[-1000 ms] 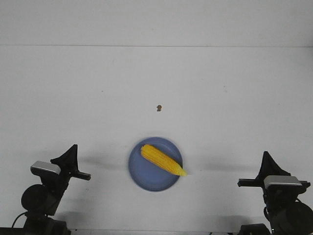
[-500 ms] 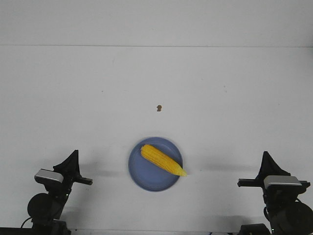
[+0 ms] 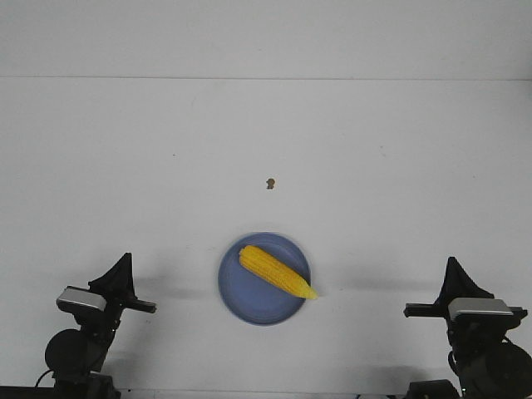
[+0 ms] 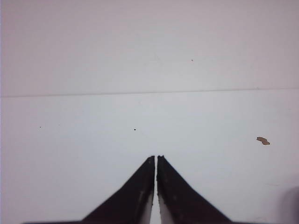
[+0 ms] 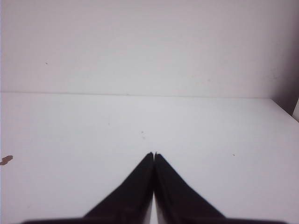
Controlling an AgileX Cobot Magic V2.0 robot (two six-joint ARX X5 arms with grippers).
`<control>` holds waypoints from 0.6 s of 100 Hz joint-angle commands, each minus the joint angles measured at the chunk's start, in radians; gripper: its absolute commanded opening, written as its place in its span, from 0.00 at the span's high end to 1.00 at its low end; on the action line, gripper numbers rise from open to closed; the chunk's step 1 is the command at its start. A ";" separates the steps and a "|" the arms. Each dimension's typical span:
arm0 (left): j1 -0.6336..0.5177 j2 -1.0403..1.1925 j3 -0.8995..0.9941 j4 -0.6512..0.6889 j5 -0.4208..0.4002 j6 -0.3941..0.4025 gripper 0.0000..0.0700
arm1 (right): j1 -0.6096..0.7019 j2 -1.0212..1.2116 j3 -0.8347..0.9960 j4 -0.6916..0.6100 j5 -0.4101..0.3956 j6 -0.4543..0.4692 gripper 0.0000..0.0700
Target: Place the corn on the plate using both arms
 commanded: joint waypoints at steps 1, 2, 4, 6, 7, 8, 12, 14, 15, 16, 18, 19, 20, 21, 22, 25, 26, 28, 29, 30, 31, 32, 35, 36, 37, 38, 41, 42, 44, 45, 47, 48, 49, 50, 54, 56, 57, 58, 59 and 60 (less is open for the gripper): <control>0.000 -0.002 -0.020 0.010 -0.002 -0.002 0.98 | 0.000 0.002 0.008 0.010 0.003 0.010 1.00; 0.000 -0.002 -0.020 0.010 -0.002 -0.002 0.98 | 0.000 0.002 0.008 0.010 0.003 0.010 1.00; 0.000 -0.002 -0.020 0.010 -0.002 -0.002 0.98 | 0.000 0.002 0.008 0.010 0.003 0.010 1.00; 0.000 -0.002 -0.020 0.010 -0.002 -0.002 0.98 | 0.000 0.002 0.008 0.010 0.003 0.010 1.00; 0.000 -0.002 -0.020 0.010 -0.002 -0.002 0.98 | 0.000 0.002 0.008 0.010 0.003 0.010 1.00; 0.000 -0.002 -0.020 0.010 -0.002 -0.002 0.98 | 0.000 0.002 0.008 0.010 0.003 0.010 1.00; 0.000 -0.002 -0.020 0.010 -0.002 -0.002 0.98 | 0.000 0.002 0.008 0.010 0.003 0.010 1.00; 0.000 -0.002 -0.020 0.010 -0.002 -0.002 0.98 | 0.000 0.002 0.008 0.010 0.003 0.010 1.00; 0.000 -0.002 -0.020 0.010 -0.002 -0.002 0.98 | 0.000 0.002 0.008 0.010 0.003 0.010 1.00; 0.000 -0.002 -0.020 0.010 -0.002 -0.002 0.98 | 0.000 0.002 0.008 0.010 0.003 0.010 1.00; 0.000 -0.002 -0.020 0.010 -0.002 -0.002 0.98 | 0.000 0.002 0.008 0.010 0.003 0.010 1.00; 0.000 -0.002 -0.020 0.010 -0.002 -0.002 0.98 | 0.000 0.002 0.008 0.010 0.003 0.010 1.00; 0.000 -0.002 -0.020 0.010 -0.002 -0.002 0.98 | 0.000 0.002 0.008 0.010 0.003 0.010 1.00; 0.000 -0.002 -0.020 0.010 -0.002 -0.002 0.98 | 0.000 0.002 0.008 0.010 0.003 0.010 1.00; 0.000 -0.002 -0.020 0.010 -0.002 -0.002 0.98 | 0.000 0.002 0.008 0.010 0.003 0.010 1.00; 0.000 -0.002 -0.020 0.010 -0.002 -0.002 0.98 | 0.000 0.002 0.008 0.010 0.003 0.010 1.00; 0.000 -0.002 -0.020 0.010 -0.002 -0.002 0.98 | 0.000 0.002 0.008 0.010 0.003 0.010 1.00; 0.000 -0.002 -0.020 0.010 -0.002 -0.002 0.98 | 0.000 0.002 0.008 0.010 0.003 0.010 1.00; 0.000 -0.002 -0.020 0.010 -0.002 -0.002 0.98 | 0.000 0.002 0.008 0.010 0.003 0.010 1.00; 0.000 -0.002 -0.020 0.010 -0.002 -0.002 0.98 | 0.000 0.002 0.008 0.010 0.003 0.010 1.00; 0.000 -0.002 -0.020 0.010 -0.002 -0.002 0.98 | 0.000 0.002 0.008 0.010 0.003 0.010 1.00; 0.000 -0.002 -0.020 0.010 -0.002 -0.002 0.98 | 0.000 0.002 0.008 0.010 0.003 0.010 1.00; 0.000 -0.002 -0.020 0.010 -0.002 -0.002 0.98 | 0.000 0.002 0.008 0.010 0.003 0.010 1.00; 0.000 -0.002 -0.020 0.010 -0.002 -0.002 0.98 | 0.000 0.002 0.008 0.010 0.003 0.010 1.00; 0.000 -0.002 -0.020 0.010 -0.002 -0.002 0.98 | 0.000 0.002 0.008 0.010 0.003 0.010 1.00; 0.000 -0.002 -0.020 0.010 -0.002 -0.002 0.98 | 0.000 0.002 0.008 0.010 0.003 0.010 1.00; 0.000 -0.002 -0.020 0.010 -0.002 -0.002 0.98 | 0.000 0.002 0.008 0.010 0.003 0.010 1.00; 0.000 -0.002 -0.020 0.010 -0.002 -0.002 0.98 | 0.000 0.002 0.008 0.010 0.003 0.010 1.00; 0.000 -0.002 -0.020 0.010 -0.002 -0.002 0.98 | 0.000 0.002 0.008 0.010 0.003 0.010 1.00; 0.000 -0.002 -0.020 0.010 -0.002 -0.002 0.98 | 0.000 0.002 0.008 0.010 0.003 0.010 1.00; 0.000 -0.002 -0.020 0.010 -0.002 -0.002 0.98 | 0.000 0.002 0.008 0.011 0.004 0.009 1.00; 0.000 -0.002 -0.020 0.010 -0.002 -0.002 0.98 | 0.000 0.002 0.008 0.011 0.004 0.008 1.00; 0.000 -0.002 -0.020 0.010 -0.002 -0.002 0.98 | 0.000 0.002 0.008 0.013 0.004 0.008 1.00; 0.000 -0.002 -0.020 0.010 -0.002 -0.002 0.98 | 0.000 0.002 0.008 0.016 0.004 0.008 1.00; 0.000 -0.002 -0.020 0.010 -0.002 -0.002 0.98 | 0.000 0.002 0.003 0.034 0.003 0.007 1.00; 0.000 -0.002 -0.020 0.010 -0.002 -0.002 0.98 | 0.000 0.002 -0.002 0.047 0.003 0.007 1.00; 0.000 -0.002 -0.020 0.010 -0.002 -0.002 0.98 | 0.000 0.002 -0.004 0.051 0.004 0.007 1.00; 0.000 -0.002 -0.020 0.010 -0.002 -0.002 0.98 | 0.000 0.002 -0.006 0.056 0.007 0.008 1.00; 0.000 -0.002 -0.020 0.010 -0.002 -0.002 0.98 | 0.000 0.002 -0.008 0.059 0.009 0.008 1.00; 0.000 -0.002 -0.020 0.010 -0.002 -0.002 0.98 | 0.000 0.001 -0.010 0.061 0.012 0.008 1.00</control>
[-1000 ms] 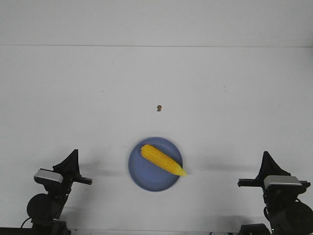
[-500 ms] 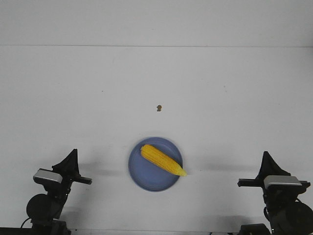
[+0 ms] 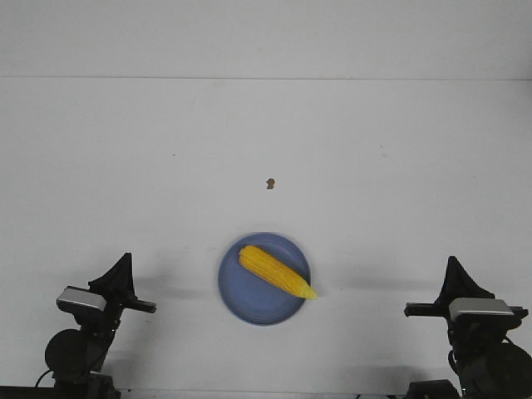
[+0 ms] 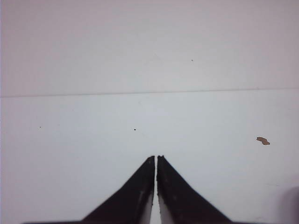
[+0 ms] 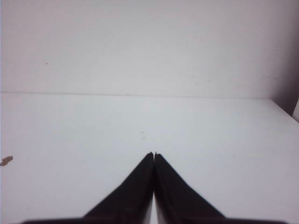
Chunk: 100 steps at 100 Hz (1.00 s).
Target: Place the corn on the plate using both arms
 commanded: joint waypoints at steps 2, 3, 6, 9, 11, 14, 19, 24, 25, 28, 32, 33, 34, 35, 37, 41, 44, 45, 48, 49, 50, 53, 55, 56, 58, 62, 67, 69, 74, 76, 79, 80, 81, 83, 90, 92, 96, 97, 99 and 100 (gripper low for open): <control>0.000 -0.002 -0.020 0.010 -0.002 -0.002 0.98 | 0.000 0.000 -0.011 0.036 0.018 0.008 1.00; 0.000 -0.002 -0.020 0.010 -0.002 -0.002 0.98 | 0.000 0.000 -0.014 0.038 0.021 0.008 1.00; 0.000 -0.002 -0.020 0.009 -0.002 -0.002 0.98 | 0.000 0.000 -0.023 0.041 0.022 0.008 1.00; 0.000 -0.002 -0.020 0.009 -0.002 -0.002 0.98 | 0.000 -0.006 -0.032 0.042 0.018 0.008 1.00; 0.000 -0.002 -0.020 0.009 -0.002 -0.002 0.98 | 0.000 -0.013 -0.041 0.043 0.018 0.012 1.00; 0.000 -0.002 -0.020 0.009 -0.002 -0.002 0.98 | 0.000 -0.024 -0.055 0.052 0.018 0.018 1.00; 0.000 -0.002 -0.020 0.010 -0.002 -0.002 0.98 | 0.000 -0.047 -0.087 0.083 0.018 0.023 1.00; 0.000 -0.002 -0.020 0.009 -0.002 -0.002 0.98 | 0.000 -0.073 -0.127 0.121 0.018 0.022 1.00; 0.000 -0.002 -0.020 0.009 -0.002 -0.002 0.98 | 0.000 -0.078 -0.135 0.130 0.018 0.022 1.00; 0.000 -0.002 -0.020 0.009 -0.002 -0.002 0.98 | -0.002 -0.093 -0.160 0.158 0.019 0.022 1.00; 0.000 -0.002 -0.020 0.009 -0.002 -0.002 0.98 | -0.005 -0.117 -0.193 0.190 0.019 0.021 1.00; 0.000 -0.002 -0.020 0.009 -0.002 -0.002 0.98 | -0.006 -0.123 -0.200 0.196 0.019 0.022 1.00; 0.000 -0.002 -0.020 0.009 -0.002 -0.002 0.98 | -0.006 -0.129 -0.208 0.202 0.019 0.022 1.00; 0.000 -0.002 -0.020 0.009 -0.002 -0.002 0.98 | -0.008 -0.135 -0.215 0.208 0.019 0.022 1.00; 0.000 -0.002 -0.020 0.010 -0.002 -0.002 0.98 | -0.009 -0.148 -0.229 0.217 0.019 0.022 1.00; 0.000 -0.002 -0.020 0.009 -0.002 -0.002 0.98 | -0.013 -0.163 -0.254 0.238 0.019 0.021 1.00; 0.000 -0.002 -0.020 0.009 -0.002 -0.002 0.98 | -0.015 -0.161 -0.270 0.253 0.023 0.021 1.00; 0.000 -0.002 -0.020 0.009 -0.002 -0.002 0.98 | -0.016 -0.161 -0.275 0.256 0.026 0.019 1.00; 0.000 -0.002 -0.020 0.009 -0.002 -0.002 0.98 | -0.022 -0.161 -0.285 0.262 0.028 0.013 1.00; 0.000 -0.002 -0.020 0.009 -0.002 -0.002 0.98 | -0.024 -0.161 -0.290 0.265 0.027 0.010 1.00; 0.000 -0.002 -0.020 0.009 -0.002 -0.002 0.98 | -0.026 -0.161 -0.293 0.268 0.027 0.008 1.00; 0.000 -0.002 -0.020 0.010 -0.002 -0.002 0.98 | -0.031 -0.161 -0.305 0.277 0.026 0.006 1.00; 0.000 -0.002 -0.020 0.010 -0.002 -0.002 0.98 | -0.034 -0.161 -0.314 0.289 0.026 0.007 1.00; 0.000 -0.002 -0.020 0.010 -0.002 -0.002 0.98 | -0.035 -0.161 -0.319 0.295 0.026 0.008 1.00; 0.000 -0.002 -0.020 0.009 -0.002 -0.002 0.98 | -0.039 -0.161 -0.329 0.309 0.026 0.008 1.00; 0.000 -0.002 -0.020 0.009 -0.002 -0.002 0.98 | -0.044 -0.161 -0.348 0.335 0.026 0.008 1.00; 0.000 -0.002 -0.020 0.010 -0.002 -0.002 0.98 | -0.050 -0.161 -0.373 0.369 0.026 0.006 1.00; 0.000 -0.002 -0.020 0.010 -0.002 -0.002 0.98 | -0.053 -0.161 -0.384 0.383 0.026 0.007 1.00; 0.000 -0.002 -0.020 0.009 -0.002 -0.002 0.98 | -0.059 -0.161 -0.410 0.414 0.024 0.008 1.00; 0.000 -0.002 -0.020 0.009 -0.002 -0.002 0.98 | -0.061 -0.161 -0.420 0.426 0.022 0.010 1.00; 0.000 -0.002 -0.020 0.010 -0.002 -0.002 0.98 | -0.065 -0.161 -0.434 0.441 0.022 0.012 1.00; 0.000 -0.002 -0.020 0.010 -0.002 -0.002 0.98 | -0.066 -0.161 -0.438 0.446 0.022 0.012 1.00; 0.000 -0.002 -0.020 0.010 -0.002 -0.002 0.98 | -0.068 -0.161 -0.443 0.450 0.022 0.013 1.00; 0.000 -0.002 -0.020 0.010 -0.002 -0.002 0.98 | -0.070 -0.161 -0.451 0.457 0.022 0.015 1.00; 0.000 -0.002 -0.020 0.009 -0.002 -0.002 0.98 | -0.082 -0.161 -0.480 0.488 0.021 0.022 1.00; 0.000 -0.002 -0.020 0.009 -0.002 -0.002 0.98 | -0.085 -0.161 -0.486 0.495 0.021 0.023 1.00; 0.000 -0.002 -0.020 0.010 -0.002 -0.002 0.98 | -0.093 -0.161 -0.497 0.506 0.021 0.028 1.00; 0.000 -0.002 -0.020 0.010 -0.002 -0.002 0.98 | -0.094 -0.161 -0.500 0.508 0.021 0.030 1.00; 0.000 -0.002 -0.020 0.010 -0.002 -0.002 0.98 | -0.098 -0.161 -0.504 0.513 0.021 0.032 1.00; 0.000 -0.002 -0.020 0.009 -0.002 -0.002 0.98 | -0.100 -0.161 -0.507 0.515 0.021 0.033 1.00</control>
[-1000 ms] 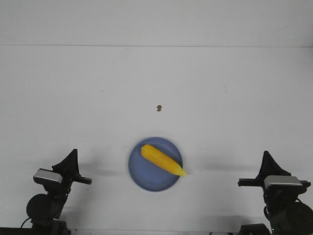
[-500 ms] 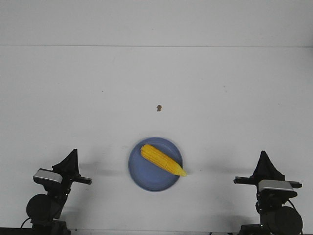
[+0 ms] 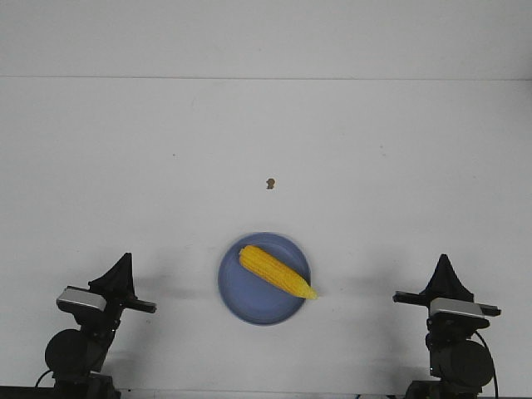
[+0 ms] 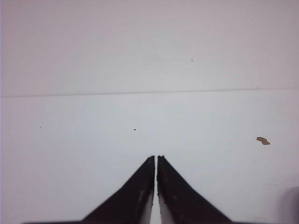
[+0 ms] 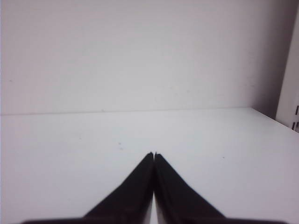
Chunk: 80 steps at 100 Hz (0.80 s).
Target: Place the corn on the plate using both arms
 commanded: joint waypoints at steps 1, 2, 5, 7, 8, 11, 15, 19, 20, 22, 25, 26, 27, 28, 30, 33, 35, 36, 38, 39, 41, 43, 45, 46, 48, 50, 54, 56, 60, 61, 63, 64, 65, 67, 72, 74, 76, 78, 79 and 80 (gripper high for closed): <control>0.000 -0.002 -0.020 0.010 -0.002 -0.002 0.98 | -0.009 -0.002 -0.010 0.028 -0.001 0.021 1.00; 0.000 -0.002 -0.020 0.010 -0.002 -0.002 0.98 | -0.011 -0.002 -0.013 0.031 -0.001 0.022 1.00; 0.000 -0.002 -0.020 0.010 -0.002 -0.002 0.98 | -0.015 -0.002 -0.021 0.041 -0.001 0.024 1.00; 0.000 -0.002 -0.020 0.010 -0.002 -0.002 0.98 | -0.018 -0.002 -0.027 0.053 -0.001 0.024 1.00; 0.000 -0.002 -0.020 0.010 -0.002 -0.002 0.98 | -0.018 -0.002 -0.030 0.059 -0.002 0.024 1.00; 0.000 -0.002 -0.020 0.010 -0.002 -0.002 0.98 | -0.019 -0.002 -0.042 0.082 -0.002 0.024 1.00; 0.000 -0.002 -0.020 0.010 -0.002 -0.002 0.98 | -0.019 -0.002 -0.047 0.086 -0.003 0.023 1.00; 0.000 -0.002 -0.020 0.010 -0.002 -0.002 0.98 | -0.019 -0.002 -0.047 0.087 -0.002 0.023 1.00; 0.000 -0.002 -0.020 0.010 -0.002 -0.002 0.98 | -0.019 -0.002 -0.047 0.088 -0.002 0.023 1.00; 0.000 -0.002 -0.020 0.010 -0.002 -0.002 0.98 | -0.019 -0.002 -0.047 0.089 -0.002 0.021 1.00; 0.000 -0.002 -0.020 0.010 -0.002 -0.002 0.98 | -0.019 -0.002 -0.047 0.089 -0.002 0.019 1.00; 0.000 -0.002 -0.020 0.010 -0.002 -0.002 0.98 | -0.019 -0.002 -0.047 0.089 -0.001 0.019 1.00; 0.000 -0.002 -0.020 0.010 -0.002 -0.002 0.98 | -0.019 -0.002 -0.047 0.089 -0.001 0.019 1.00; 0.000 -0.002 -0.020 0.010 -0.002 -0.002 0.98 | -0.019 -0.002 -0.047 0.089 -0.001 0.020 1.00; 0.000 -0.002 -0.020 0.010 -0.002 -0.002 0.98 | -0.019 -0.002 -0.047 0.088 -0.001 0.020 1.00; 0.000 -0.002 -0.020 0.010 -0.002 -0.002 0.98 | -0.019 -0.002 -0.047 0.088 -0.002 0.023 1.00; 0.000 -0.002 -0.020 0.010 -0.002 -0.002 0.98 | -0.019 -0.002 -0.047 0.088 -0.001 0.023 1.00; 0.000 -0.002 -0.020 0.010 -0.002 -0.002 0.98 | -0.019 -0.002 -0.047 0.089 -0.001 0.023 1.00; 0.000 -0.002 -0.020 0.010 -0.002 -0.002 0.98 | -0.019 -0.002 -0.047 0.089 -0.001 0.023 1.00; 0.000 -0.002 -0.020 0.010 -0.002 -0.002 0.98 | -0.019 -0.002 -0.047 0.089 -0.001 0.023 1.00; 0.000 -0.002 -0.020 0.010 -0.002 -0.002 0.98 | -0.019 -0.002 -0.047 0.088 -0.001 0.023 1.00; 0.000 -0.002 -0.020 0.010 -0.002 -0.002 0.98 | -0.019 -0.002 -0.047 0.089 -0.001 0.023 1.00; 0.000 -0.002 -0.020 0.010 -0.002 -0.002 0.98 | -0.019 -0.002 -0.047 0.089 -0.001 0.023 1.00; 0.000 -0.002 -0.020 0.010 -0.002 -0.002 0.98 | -0.019 -0.002 -0.047 0.089 -0.001 0.023 1.00; 0.000 -0.002 -0.020 0.010 -0.002 -0.002 0.98 | -0.019 -0.002 -0.047 0.089 0.000 0.023 1.00; 0.000 -0.002 -0.020 0.010 -0.002 -0.002 0.98 | -0.019 -0.002 -0.047 0.089 0.000 0.023 1.00; 0.000 -0.002 -0.020 0.010 -0.002 -0.002 0.98 | -0.019 -0.002 -0.047 0.089 0.000 0.023 1.00; 0.000 -0.002 -0.020 0.010 -0.002 -0.002 0.98 | -0.019 -0.002 -0.047 0.089 0.000 0.023 1.00; 0.000 -0.002 -0.020 0.010 -0.002 -0.002 0.98 | -0.019 -0.002 -0.047 0.089 0.000 0.023 1.00; 0.000 -0.002 -0.020 0.010 -0.002 -0.002 0.98 | -0.019 -0.002 -0.047 0.089 0.000 0.023 1.00; 0.000 -0.002 -0.020 0.010 -0.002 -0.002 0.98 | -0.019 -0.002 -0.047 0.089 0.000 0.023 1.00; 0.000 -0.002 -0.020 0.010 -0.002 -0.002 0.98 | -0.019 -0.002 -0.047 0.089 0.000 0.023 1.00; 0.000 -0.002 -0.020 0.010 -0.002 -0.002 0.98 | -0.019 -0.002 -0.047 0.089 0.000 0.023 1.00; 0.000 -0.002 -0.020 0.010 -0.002 -0.002 0.98 | -0.019 -0.002 -0.047 0.089 0.000 0.023 1.00; 0.000 -0.002 -0.020 0.010 -0.002 -0.002 0.98 | -0.019 -0.002 -0.047 0.089 0.000 0.023 1.00; 0.000 -0.002 -0.020 0.010 -0.002 -0.002 0.98 | -0.019 -0.002 -0.047 0.089 0.000 0.023 1.00; 0.000 -0.002 -0.020 0.010 -0.002 -0.002 0.98 | -0.019 -0.002 -0.047 0.089 0.000 0.023 1.00; 0.000 -0.002 -0.020 0.010 -0.002 -0.002 0.98 | -0.019 -0.002 -0.047 0.089 0.000 0.023 1.00; 0.000 -0.002 -0.020 0.010 -0.002 -0.002 0.98 | -0.019 -0.002 -0.047 0.089 0.000 0.023 1.00; 0.000 -0.002 -0.020 0.010 -0.002 -0.002 0.98 | -0.019 -0.002 -0.047 0.089 0.000 0.023 1.00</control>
